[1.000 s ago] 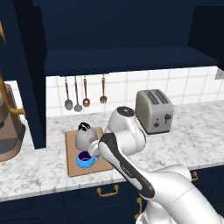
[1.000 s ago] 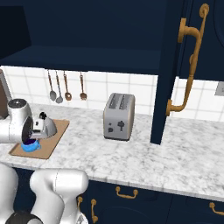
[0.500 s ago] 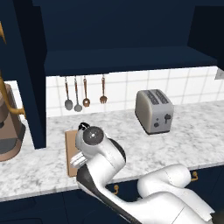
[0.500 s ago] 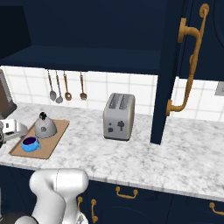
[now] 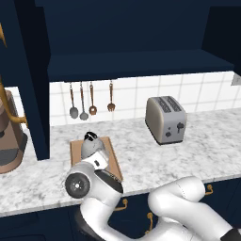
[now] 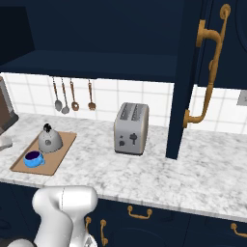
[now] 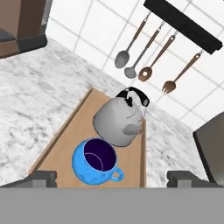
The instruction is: Pick the kettle from the counter and place it on the tray. Then pick the mug from the cabinet and place it on the tray. Then close the cabinet doors.
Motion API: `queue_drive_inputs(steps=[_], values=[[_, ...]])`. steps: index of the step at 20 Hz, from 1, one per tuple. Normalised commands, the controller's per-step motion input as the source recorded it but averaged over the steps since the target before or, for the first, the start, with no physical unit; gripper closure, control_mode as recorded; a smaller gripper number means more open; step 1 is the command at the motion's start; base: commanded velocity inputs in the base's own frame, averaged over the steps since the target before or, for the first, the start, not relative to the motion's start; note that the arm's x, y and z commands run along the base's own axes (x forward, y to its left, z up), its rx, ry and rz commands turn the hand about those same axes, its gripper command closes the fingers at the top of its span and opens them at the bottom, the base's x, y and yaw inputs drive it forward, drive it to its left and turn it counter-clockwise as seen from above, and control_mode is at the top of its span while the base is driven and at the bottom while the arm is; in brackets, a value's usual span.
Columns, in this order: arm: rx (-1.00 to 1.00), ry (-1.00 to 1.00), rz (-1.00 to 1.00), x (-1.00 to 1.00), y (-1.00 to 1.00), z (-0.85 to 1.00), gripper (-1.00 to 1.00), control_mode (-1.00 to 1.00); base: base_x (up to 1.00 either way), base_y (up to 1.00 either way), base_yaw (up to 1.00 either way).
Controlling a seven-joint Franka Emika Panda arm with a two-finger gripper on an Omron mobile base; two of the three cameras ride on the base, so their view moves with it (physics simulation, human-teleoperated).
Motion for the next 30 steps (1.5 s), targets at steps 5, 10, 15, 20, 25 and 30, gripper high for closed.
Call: queue_drive_inputs(steps=[5, 10, 15, 20, 25, 30], values=[[-0.17, -0.13, -0.04, -0.18, 0.63, 0.22, 1.0, -1.0, 0.0, 0.0, 0.0], [-0.14, -0.02, -0.01, -0.02, 0.19, 0.02, 1.0, -1.0, 0.0, 0.0, 0.0], [-0.33, -0.3, 0.0, -0.07, 0.31, 0.01, 1.0, -1.0, 0.0, 0.0, 0.0], [-0.35, -0.3, 0.0, -0.1, 0.39, 0.18, 1.0, -1.0, 0.0, 0.0, 0.0], [-0.18, -0.13, -0.01, -0.02, 0.57, 0.52, 1.0, -1.0, 0.0, 0.0, 0.0], [-0.29, -0.19, -0.02, 0.0, 0.63, 0.19, 1.0, -1.0, 0.0, 0.0, 0.0]])
